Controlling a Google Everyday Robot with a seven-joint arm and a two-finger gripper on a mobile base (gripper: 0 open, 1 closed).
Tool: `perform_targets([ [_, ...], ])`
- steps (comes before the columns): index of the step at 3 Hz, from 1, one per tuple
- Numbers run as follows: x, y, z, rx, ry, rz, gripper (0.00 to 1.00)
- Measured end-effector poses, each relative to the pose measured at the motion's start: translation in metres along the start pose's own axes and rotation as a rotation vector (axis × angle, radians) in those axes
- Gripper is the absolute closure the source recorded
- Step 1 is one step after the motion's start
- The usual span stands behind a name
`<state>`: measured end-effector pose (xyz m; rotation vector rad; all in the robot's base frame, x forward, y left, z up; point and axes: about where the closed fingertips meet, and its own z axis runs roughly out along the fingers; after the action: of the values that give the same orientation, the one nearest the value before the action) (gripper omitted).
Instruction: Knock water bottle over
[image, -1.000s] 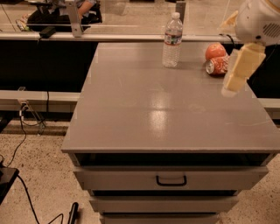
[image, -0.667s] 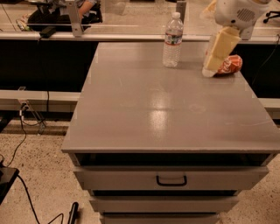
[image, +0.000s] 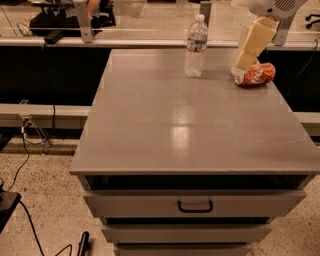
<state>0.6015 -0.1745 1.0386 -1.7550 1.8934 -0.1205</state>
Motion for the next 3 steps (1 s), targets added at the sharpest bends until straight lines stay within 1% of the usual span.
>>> perform_targets([
  [1, -0.001, -0.019, 0.018, 0.029, -0.021, -0.011, 0.00],
  [2, 0.006, -0.047, 0.043, 0.080, -0.064, 0.064, 0.00],
  [3, 0.020, -0.072, 0.071, 0.128, -0.113, 0.201, 0.00],
])
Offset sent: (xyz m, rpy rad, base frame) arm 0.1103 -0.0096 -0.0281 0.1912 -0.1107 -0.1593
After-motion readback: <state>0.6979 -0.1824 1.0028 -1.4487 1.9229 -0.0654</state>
